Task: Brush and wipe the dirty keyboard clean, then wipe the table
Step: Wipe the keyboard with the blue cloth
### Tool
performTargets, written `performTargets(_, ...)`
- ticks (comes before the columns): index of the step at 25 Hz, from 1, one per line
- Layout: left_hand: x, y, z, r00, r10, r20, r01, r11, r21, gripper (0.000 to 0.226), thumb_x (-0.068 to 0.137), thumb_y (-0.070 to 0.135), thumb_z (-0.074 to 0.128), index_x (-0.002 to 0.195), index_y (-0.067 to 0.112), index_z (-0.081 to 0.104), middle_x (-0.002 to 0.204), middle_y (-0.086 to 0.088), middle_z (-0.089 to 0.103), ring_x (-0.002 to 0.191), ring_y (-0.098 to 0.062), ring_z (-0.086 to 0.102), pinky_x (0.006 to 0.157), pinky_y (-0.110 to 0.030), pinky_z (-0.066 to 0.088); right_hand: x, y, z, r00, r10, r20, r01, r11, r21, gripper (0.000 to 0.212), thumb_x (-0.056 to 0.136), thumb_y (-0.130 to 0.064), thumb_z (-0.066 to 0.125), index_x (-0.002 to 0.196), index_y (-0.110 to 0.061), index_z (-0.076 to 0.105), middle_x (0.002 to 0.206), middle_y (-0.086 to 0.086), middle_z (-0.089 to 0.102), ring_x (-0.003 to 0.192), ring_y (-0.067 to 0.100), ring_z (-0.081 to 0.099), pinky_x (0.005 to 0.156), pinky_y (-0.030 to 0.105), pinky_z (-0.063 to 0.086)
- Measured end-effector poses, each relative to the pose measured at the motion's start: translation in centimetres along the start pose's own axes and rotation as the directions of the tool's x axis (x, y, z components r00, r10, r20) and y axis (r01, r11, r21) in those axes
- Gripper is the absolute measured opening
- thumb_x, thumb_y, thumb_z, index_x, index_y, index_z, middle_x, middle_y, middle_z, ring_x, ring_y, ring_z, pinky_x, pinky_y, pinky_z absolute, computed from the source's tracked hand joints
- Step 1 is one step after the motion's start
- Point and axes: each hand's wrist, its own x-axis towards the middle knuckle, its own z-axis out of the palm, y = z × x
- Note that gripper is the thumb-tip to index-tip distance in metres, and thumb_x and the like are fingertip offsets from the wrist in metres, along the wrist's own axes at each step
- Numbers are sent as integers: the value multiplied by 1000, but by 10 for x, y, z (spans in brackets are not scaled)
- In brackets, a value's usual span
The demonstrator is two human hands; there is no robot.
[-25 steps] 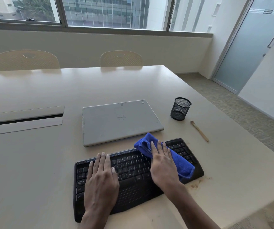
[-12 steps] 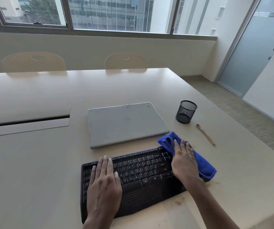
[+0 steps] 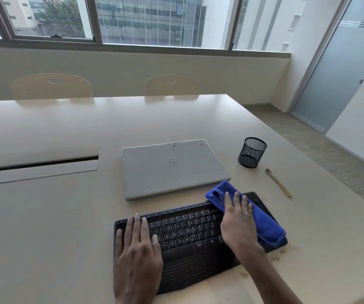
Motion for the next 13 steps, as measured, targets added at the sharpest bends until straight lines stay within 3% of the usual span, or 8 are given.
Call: performTargets(13, 0, 1, -1, 997, 11, -72, -17, 997, -79, 61, 99, 33, 34, 145, 1, 59, 154, -16, 55, 148, -27, 47, 124, -44, 23, -38, -103, 1, 977, -201, 77, 199, 980, 31, 70, 105, -13, 36, 163, -3, -1, 169, 27, 3, 157, 42, 5, 129, 51, 6)
